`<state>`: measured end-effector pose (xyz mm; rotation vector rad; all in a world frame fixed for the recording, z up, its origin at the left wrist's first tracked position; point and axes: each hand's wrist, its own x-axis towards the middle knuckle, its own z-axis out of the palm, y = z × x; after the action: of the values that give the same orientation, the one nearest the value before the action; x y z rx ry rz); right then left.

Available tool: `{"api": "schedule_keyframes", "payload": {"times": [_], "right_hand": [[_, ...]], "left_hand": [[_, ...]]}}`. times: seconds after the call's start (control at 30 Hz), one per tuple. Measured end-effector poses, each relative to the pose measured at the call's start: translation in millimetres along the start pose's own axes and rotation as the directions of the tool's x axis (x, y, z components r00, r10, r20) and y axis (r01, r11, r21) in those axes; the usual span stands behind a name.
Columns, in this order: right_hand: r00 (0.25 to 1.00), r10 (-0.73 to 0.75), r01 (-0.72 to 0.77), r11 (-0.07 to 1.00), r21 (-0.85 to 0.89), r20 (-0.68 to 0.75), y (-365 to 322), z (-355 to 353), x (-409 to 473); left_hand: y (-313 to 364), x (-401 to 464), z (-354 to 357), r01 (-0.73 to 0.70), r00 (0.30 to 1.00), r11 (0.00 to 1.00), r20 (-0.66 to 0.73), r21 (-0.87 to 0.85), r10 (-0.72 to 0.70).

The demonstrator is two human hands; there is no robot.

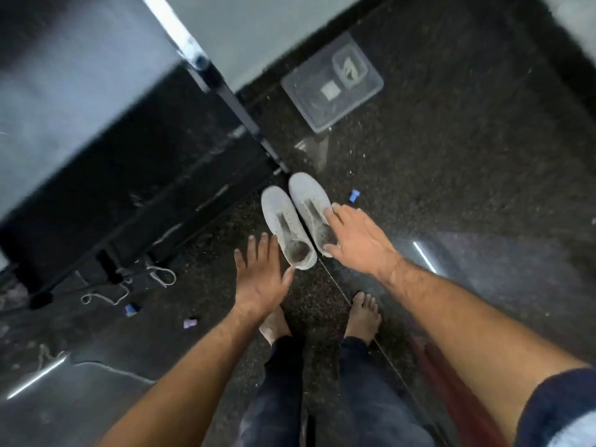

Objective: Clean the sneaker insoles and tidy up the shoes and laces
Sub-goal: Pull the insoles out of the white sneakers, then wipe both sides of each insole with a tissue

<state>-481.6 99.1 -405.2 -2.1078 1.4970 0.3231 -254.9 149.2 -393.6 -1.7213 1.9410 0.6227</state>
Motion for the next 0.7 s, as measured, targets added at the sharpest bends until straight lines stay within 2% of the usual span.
{"api": "schedule_keyframes", "payload": {"times": [0.2,0.33,0.43,0.53,0.7], "right_hand": [[0.989,-0.133,0.124,0.984,-0.129,-0.065,-67.3,-157.7,-72.4],[0.967,-0.244,0.229,0.957,-0.18,-0.066,-115.4,-238.9,-100.8],[0.942,-0.325,0.305,0.932,-0.195,-0.079,-156.1,-282.7,-100.7],[0.915,-0.393,0.372,0.909,-0.186,-0.093,-205.0,-313.4,-81.0],[0.907,-0.417,0.414,0.909,-0.053,-0.066,-299.2,-329.1,-37.5]], "left_hand": [[-5.3,-115.1,-137.7,0.028,0.996,0.999,-0.079,-0.037,-0.031],[-20.7,-184.9,-215.8,0.062,0.979,0.986,-0.182,-0.151,-0.09],[-51.1,-218.5,-248.0,0.105,0.949,0.955,-0.258,-0.279,-0.179],[-96.9,-242.2,-265.8,0.163,0.901,0.875,-0.292,-0.456,-0.32],[-184.0,-262.3,-264.4,0.199,0.794,0.743,-0.34,-0.639,-0.504]]}}
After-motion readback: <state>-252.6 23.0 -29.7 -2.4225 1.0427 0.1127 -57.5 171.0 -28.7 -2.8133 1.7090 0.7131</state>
